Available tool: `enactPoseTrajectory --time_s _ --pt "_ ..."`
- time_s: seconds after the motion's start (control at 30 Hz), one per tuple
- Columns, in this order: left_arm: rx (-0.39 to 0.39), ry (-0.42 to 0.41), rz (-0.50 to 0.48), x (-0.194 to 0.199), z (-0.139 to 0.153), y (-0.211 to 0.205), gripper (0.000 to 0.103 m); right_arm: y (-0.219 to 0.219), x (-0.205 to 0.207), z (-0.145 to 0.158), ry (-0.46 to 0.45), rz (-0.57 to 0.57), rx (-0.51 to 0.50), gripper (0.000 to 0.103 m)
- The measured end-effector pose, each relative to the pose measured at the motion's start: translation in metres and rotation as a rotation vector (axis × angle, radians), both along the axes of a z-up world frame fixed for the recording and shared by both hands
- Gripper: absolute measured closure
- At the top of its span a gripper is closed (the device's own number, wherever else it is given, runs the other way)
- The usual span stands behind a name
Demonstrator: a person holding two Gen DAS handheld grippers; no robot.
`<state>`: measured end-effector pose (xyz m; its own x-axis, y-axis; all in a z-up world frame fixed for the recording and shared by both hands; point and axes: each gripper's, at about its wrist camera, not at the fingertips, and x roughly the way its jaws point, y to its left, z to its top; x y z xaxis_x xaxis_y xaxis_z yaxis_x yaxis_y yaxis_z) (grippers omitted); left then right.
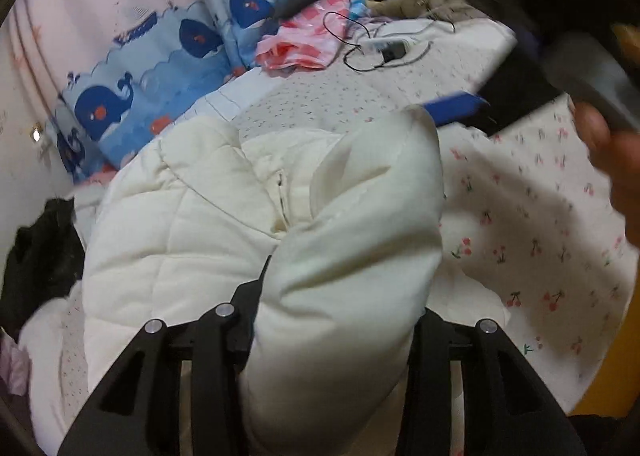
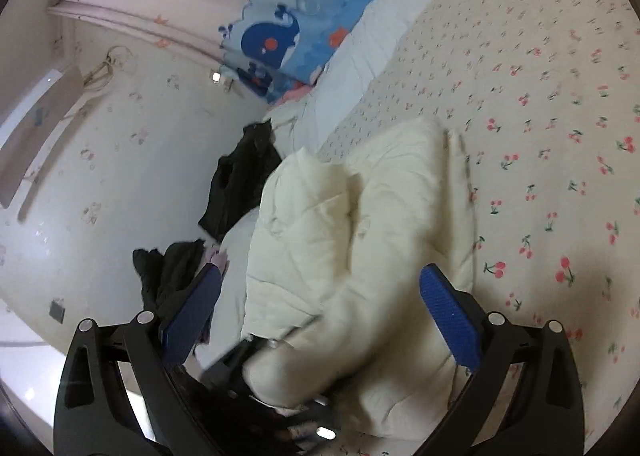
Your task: Fold large clothes
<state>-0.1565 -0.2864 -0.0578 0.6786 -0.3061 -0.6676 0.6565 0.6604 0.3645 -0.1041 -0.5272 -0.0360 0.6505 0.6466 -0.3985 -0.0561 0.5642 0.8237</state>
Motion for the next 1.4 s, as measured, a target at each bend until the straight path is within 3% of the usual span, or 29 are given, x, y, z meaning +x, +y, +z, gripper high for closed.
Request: enactPoseTrajectory --time_s 0.13,0.17,0.23,0.3,0.37,0.4,0.47,0.5,0.57,0.67,0.7,0.8,0.83,0.9,0.93,1.0,1.03,1.13,1.2,1.27,1.33,1.4 --pt "0.062 -0.055 -0.033 -0.013 -0.007 0.004 0.059 0.056 0.016 -0.007 0.066 0.099 -0.323 0.007" --pt "0.073 -0.06 -0.046 -0.015 -0.006 0.003 0.056 0.071 0.021 -0.016 0.107 0.12 -0.468 0.007" --pt "0.089 -0.03 -0.084 -0.022 -0.002 0.005 0.053 0.081 0.024 -0.03 0.127 0.115 -0.604 0.007" --pt "0.063 0.024 -0.116 -0.03 0.007 0.018 0.053 0.075 0.019 -0.04 0.133 0.096 -0.56 0.007" --pt "-0.057 0.141 -0.135 -0.033 0.032 0.044 0.053 0.069 0.018 -0.048 0.155 0.071 -0.615 0.007" --pt "-0.153 0.195 -0.129 -0.033 0.051 0.065 0.052 0.065 0.015 -0.052 0.155 0.072 -0.594 0.007" --pt "-0.271 0.192 -0.074 -0.027 0.078 0.094 0.048 0.061 0.012 -0.054 0.161 0.073 -0.597 0.007" --pt "-0.303 0.165 -0.024 -0.021 0.087 0.107 0.042 0.06 0.01 -0.052 0.161 0.07 -0.609 0.007" --pt "-0.34 0.104 0.103 0.006 0.096 0.128 0.04 0.066 0.013 -0.041 0.155 0.055 -0.662 0.007" --pt "-0.305 0.185 0.176 0.056 0.066 0.13 0.041 0.072 -0.001 -0.014 0.107 -0.045 -0.775 0.007" --pt "-0.279 0.225 0.173 0.065 0.052 0.121 0.041 0.07 -0.01 0.003 0.057 -0.083 -0.778 0.007" --pt "-0.198 0.203 0.126 0.058 0.021 0.089 0.042 0.068 -0.019 0.032 -0.049 -0.106 -0.711 0.007" --pt "-0.174 0.202 0.074 0.052 0.019 0.074 0.042 0.068 -0.012 0.032 -0.04 -0.074 -0.682 0.007" --pt "-0.096 0.145 0.01 0.035 0.016 0.054 0.042 0.076 0.013 0.018 0.065 -0.046 -0.75 0.007" --pt "-0.094 0.142 -0.004 0.032 0.018 0.053 0.042 0.078 0.021 0.005 0.118 -0.03 -0.78 0.007" --pt "-0.191 0.221 0.009 0.037 0.032 0.076 0.042 0.08 0.037 -0.036 0.227 0.003 -0.76 0.007" --pt "-0.25 0.249 0.031 0.041 0.042 0.092 0.042 0.076 0.032 -0.047 0.229 -0.001 -0.712 0.007" --pt "-0.5 0.289 0.214 0.063 0.066 0.17 0.041 0.067 0.02 -0.058 0.198 -0.039 -0.637 0.007" --pt "-0.612 0.348 0.348 0.089 0.059 0.213 0.031 0.069 0.02 -0.06 0.201 -0.043 -0.635 0.007" --pt "-0.657 0.453 0.437 0.129 0.033 0.231 0.031 0.073 0.027 -0.057 0.208 -0.042 -0.644 0.007" --pt "-0.668 0.603 0.414 0.157 -0.003 0.221 0.03 0.079 0.032 -0.053 0.213 -0.05 -0.647 0.007" --pt "-0.664 0.614 0.382 0.158 -0.011 0.206 0.028 0.086 0.028 -0.052 0.212 -0.062 -0.617 0.007"
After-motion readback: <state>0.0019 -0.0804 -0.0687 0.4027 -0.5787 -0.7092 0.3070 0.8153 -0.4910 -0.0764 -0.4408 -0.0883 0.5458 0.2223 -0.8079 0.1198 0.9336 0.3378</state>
